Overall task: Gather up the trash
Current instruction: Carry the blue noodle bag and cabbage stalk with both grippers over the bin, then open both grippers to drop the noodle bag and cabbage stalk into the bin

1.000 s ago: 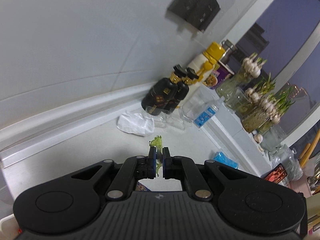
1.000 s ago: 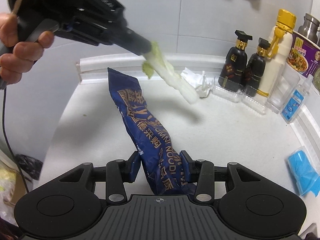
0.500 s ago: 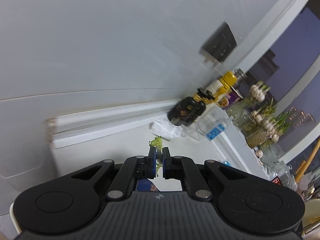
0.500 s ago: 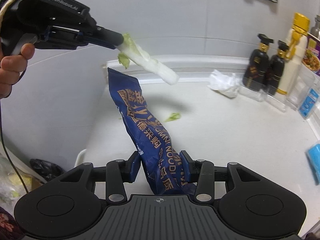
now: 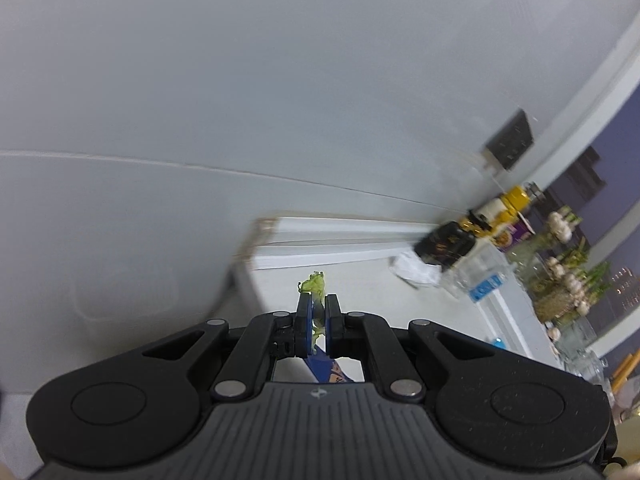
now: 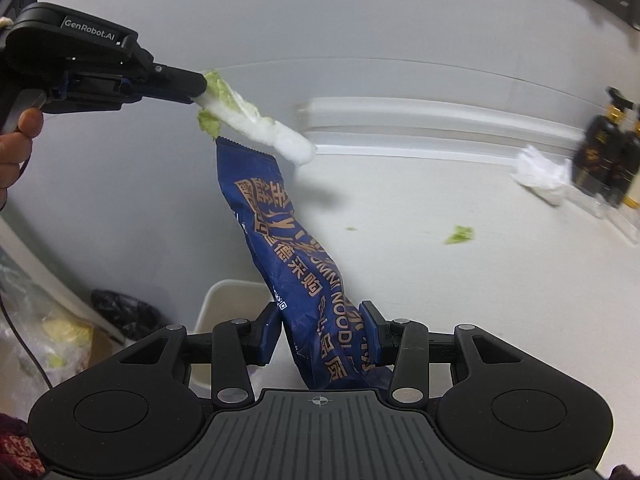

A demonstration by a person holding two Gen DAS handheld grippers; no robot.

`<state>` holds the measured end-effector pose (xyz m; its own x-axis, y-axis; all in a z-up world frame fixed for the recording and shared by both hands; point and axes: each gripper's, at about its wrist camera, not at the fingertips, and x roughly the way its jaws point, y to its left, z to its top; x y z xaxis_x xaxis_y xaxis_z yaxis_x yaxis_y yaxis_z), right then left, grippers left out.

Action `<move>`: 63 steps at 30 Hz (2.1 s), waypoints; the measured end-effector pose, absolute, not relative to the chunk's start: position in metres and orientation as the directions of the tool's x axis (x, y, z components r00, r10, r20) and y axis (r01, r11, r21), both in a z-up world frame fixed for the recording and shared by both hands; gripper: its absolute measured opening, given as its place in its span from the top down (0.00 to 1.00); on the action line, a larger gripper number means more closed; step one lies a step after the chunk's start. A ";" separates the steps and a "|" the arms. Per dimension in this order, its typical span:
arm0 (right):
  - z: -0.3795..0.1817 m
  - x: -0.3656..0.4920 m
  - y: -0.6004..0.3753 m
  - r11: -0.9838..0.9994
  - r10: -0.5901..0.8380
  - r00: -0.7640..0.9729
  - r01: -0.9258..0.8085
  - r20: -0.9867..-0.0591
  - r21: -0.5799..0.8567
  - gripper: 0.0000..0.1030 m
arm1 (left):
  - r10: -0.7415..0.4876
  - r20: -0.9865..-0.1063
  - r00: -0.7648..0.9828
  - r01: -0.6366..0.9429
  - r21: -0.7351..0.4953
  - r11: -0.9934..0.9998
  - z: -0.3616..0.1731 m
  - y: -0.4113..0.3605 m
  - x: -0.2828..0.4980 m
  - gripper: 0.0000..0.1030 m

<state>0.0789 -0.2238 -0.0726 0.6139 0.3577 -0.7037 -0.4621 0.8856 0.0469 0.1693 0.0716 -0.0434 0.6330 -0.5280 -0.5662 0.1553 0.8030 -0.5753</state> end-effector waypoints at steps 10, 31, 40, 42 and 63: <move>-0.081 0.090 -0.188 0.827 0.347 0.562 -0.561 -0.751 -0.037 0.60 | -0.425 -0.607 0.672 0.023 -0.556 0.831 -0.064 0.126 0.144 0.95; -0.168 0.084 -0.066 0.556 0.130 0.486 -0.758 -0.864 -0.343 0.61 | -0.347 -0.774 0.529 -0.096 -0.460 0.882 -0.164 0.156 0.136 0.95; -0.241 0.070 -0.020 0.289 -0.004 0.505 -0.826 -0.863 -0.484 0.62 | -0.331 -0.843 0.423 -0.100 -0.407 0.908 -0.218 0.145 0.152 0.95; -0.259 0.072 -0.014 0.228 -0.046 0.518 -0.827 -0.854 -0.514 0.62 | -0.329 -0.855 0.400 -0.099 -0.397 0.912 -0.229 0.140 0.161 0.95; -0.389 0.094 -0.001 -0.206 -0.254 0.580 -0.815 -0.774 -0.542 0.62 | -0.252 -0.951 0.177 0.061 -0.245 0.968 -0.327 0.104 0.228 0.95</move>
<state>0.0941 -0.0006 -0.3894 0.5796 -0.2541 -0.7743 -0.8146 -0.2059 -0.5422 0.2284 0.1041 -0.3269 0.1769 -0.2524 -0.9513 0.0611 0.9675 -0.2453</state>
